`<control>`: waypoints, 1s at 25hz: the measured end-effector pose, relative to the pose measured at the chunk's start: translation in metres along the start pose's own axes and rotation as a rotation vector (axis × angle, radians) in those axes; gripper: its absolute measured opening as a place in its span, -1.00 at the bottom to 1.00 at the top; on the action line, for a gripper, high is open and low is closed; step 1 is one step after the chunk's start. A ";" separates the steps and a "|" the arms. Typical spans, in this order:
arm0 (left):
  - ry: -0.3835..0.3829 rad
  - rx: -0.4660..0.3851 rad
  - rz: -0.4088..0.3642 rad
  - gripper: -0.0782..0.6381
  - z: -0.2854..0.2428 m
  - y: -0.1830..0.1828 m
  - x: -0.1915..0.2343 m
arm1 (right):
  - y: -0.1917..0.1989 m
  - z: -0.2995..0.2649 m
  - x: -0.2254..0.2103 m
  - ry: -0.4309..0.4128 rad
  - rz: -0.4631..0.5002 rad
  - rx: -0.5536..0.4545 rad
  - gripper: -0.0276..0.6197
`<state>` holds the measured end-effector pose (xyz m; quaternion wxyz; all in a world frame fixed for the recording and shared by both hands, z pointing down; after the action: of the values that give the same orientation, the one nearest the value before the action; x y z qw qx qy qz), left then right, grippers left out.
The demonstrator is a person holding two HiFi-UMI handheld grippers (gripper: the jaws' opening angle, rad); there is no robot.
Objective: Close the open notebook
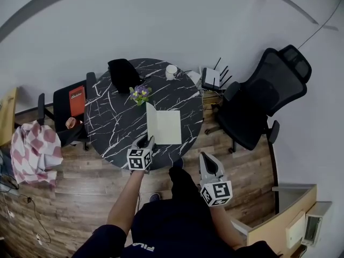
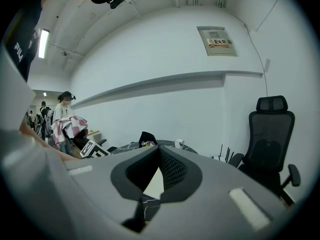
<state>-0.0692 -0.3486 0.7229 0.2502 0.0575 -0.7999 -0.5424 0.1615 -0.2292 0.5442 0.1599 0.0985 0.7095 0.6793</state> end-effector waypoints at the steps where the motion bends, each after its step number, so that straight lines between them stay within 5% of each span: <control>1: 0.006 -0.002 -0.002 -0.46 -0.001 -0.001 -0.003 | 0.000 0.000 0.000 0.001 0.001 0.000 -0.88; 25: 0.166 0.019 -0.045 -0.44 -0.039 0.003 -0.070 | 0.001 0.005 -0.014 0.039 0.001 0.008 -0.88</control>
<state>0.0103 -0.3541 0.7130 0.3027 0.1226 -0.7799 -0.5339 0.1766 -0.2296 0.5466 0.1453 0.0860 0.7152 0.6783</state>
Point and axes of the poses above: the fingertips, and each gripper's own axes: z backward along the fingers, x to its left, y out of its underside, the point moved 4 cm from there along z, backward along the fingers, and after that the axes turned 13 degrees about -x, right-handed, at the moved point
